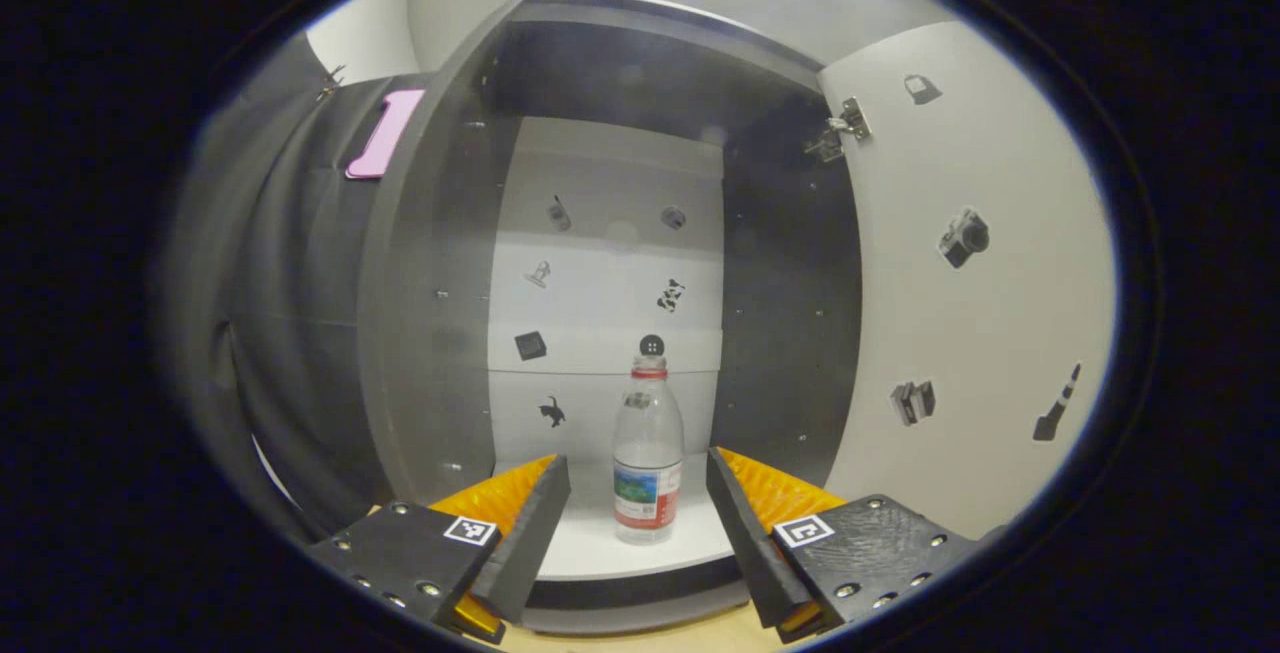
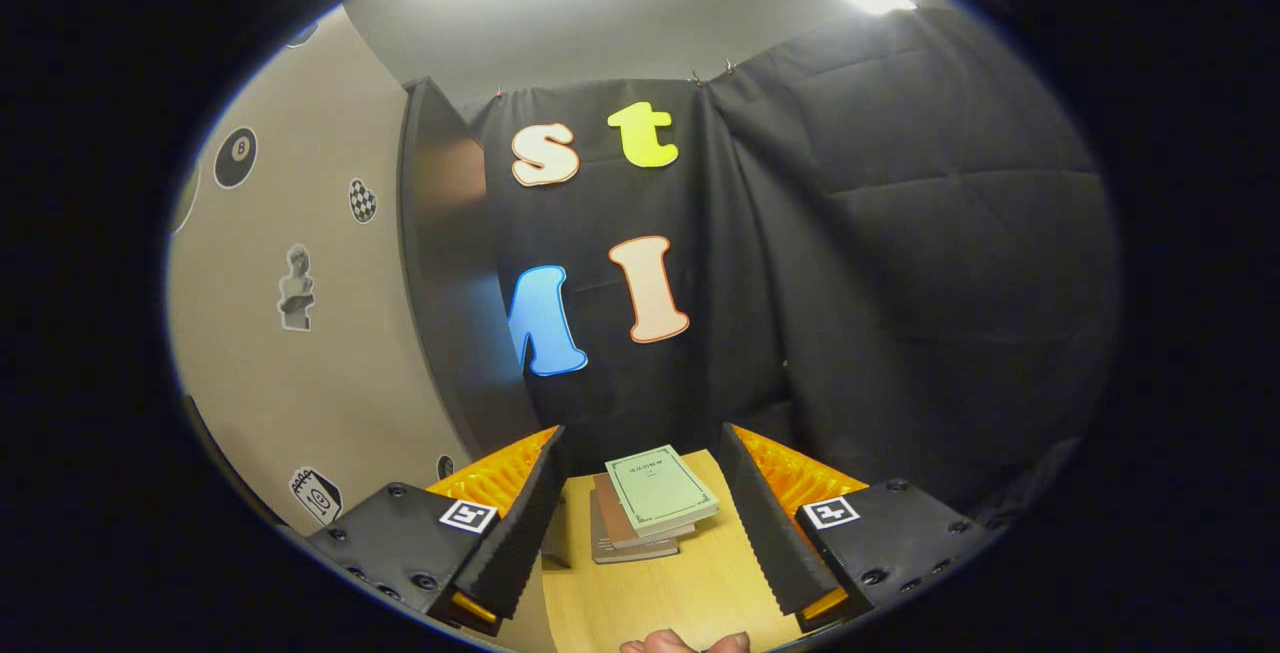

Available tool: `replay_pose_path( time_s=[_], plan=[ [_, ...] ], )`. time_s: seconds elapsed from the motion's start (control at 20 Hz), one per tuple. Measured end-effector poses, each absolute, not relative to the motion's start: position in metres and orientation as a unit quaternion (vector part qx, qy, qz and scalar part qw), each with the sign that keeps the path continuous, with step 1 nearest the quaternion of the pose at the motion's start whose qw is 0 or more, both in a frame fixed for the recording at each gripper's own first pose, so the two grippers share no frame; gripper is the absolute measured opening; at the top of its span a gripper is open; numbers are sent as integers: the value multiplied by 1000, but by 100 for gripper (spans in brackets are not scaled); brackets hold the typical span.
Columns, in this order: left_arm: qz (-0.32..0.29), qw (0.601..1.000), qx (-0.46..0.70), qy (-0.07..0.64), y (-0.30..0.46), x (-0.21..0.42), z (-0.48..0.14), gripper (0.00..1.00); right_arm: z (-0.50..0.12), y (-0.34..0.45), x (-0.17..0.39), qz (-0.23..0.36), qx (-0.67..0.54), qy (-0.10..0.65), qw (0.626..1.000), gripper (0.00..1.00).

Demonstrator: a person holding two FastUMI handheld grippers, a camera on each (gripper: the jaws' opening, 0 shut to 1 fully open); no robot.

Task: Open the cabinet door with the right hand, grasp the bottle in the cabinet with the left hand and place it on the coaster, then close the cabinet door with the right hand.

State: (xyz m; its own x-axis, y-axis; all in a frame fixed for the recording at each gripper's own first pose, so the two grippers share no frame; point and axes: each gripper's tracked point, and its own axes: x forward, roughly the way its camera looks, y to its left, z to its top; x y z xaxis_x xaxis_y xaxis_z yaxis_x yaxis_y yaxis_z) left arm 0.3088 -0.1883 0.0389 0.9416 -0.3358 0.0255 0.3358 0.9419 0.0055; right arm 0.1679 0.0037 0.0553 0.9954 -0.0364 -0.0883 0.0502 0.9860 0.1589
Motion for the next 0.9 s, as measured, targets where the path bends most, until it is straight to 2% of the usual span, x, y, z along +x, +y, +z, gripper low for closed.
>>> replay_pose_path(
  time_s=[0.1,0.15,0.25,0.3,0.55,0.6,0.7,0.75,0.8,0.85,0.9],
  plan=[
    [-171,985,3,-9,-196,329,34,85,53,1,177,-21,83,39,996,98],
    [-170,985,1,-8,-199,335,33,82,52,4,183,-15,88,43,995,93],
    [-170,985,-12,-4,-206,351,27,82,43,-1,191,-15,92,55,994,93],
    [-170,985,-21,-6,-209,359,27,82,41,-3,193,-16,91,59,994,98],
    [-172,985,-34,-5,-214,392,21,85,39,-12,197,-17,92,65,994,98],
    [-172,985,-34,-2,-215,397,18,82,39,-13,197,-18,91,64,994,98],
    [-177,983,-36,2,-219,404,13,87,40,-15,198,-21,88,63,994,98],
    [-179,983,-38,6,-220,407,10,82,39,-16,198,-23,86,63,994,98],
    [-183,982,-43,9,-223,409,7,82,37,-16,197,-24,85,65,994,98],
    [-184,982,-47,11,-224,412,4,82,35,-16,196,-25,86,67,994,98],
    [-183,982,-50,13,-223,413,3,87,35,-17,196,-26,86,68,994,98]
  ],
)
